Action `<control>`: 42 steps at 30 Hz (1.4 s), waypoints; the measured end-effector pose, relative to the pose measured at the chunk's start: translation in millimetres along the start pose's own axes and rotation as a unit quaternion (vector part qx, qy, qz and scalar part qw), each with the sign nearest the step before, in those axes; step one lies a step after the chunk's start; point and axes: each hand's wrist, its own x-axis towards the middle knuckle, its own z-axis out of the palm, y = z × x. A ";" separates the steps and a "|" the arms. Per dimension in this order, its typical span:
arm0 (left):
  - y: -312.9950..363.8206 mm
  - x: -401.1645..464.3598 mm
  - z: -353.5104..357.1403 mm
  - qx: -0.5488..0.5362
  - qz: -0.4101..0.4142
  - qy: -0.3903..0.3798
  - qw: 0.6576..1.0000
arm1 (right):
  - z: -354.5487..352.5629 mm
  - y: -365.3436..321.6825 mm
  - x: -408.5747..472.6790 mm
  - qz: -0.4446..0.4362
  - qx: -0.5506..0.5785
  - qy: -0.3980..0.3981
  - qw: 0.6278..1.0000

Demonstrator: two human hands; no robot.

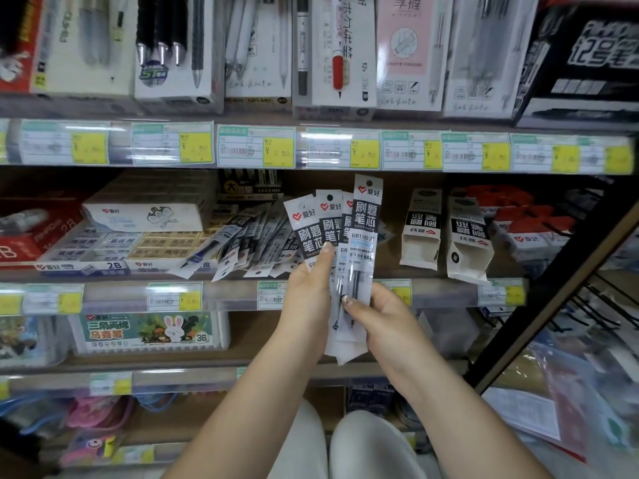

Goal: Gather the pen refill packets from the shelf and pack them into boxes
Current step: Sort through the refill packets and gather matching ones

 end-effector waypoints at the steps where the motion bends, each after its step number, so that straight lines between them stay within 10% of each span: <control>1: 0.0 0.1 0.4 0.004 0.005 0.002 1.000 | 0.1 0.1 0.2 -0.001 -0.001 0.001 1.000; 42: -3.4 -5.0 -5.7 0.013 0.008 -0.002 1.000 | 2.6 -1.3 -0.2 -0.028 -0.011 -0.003 1.000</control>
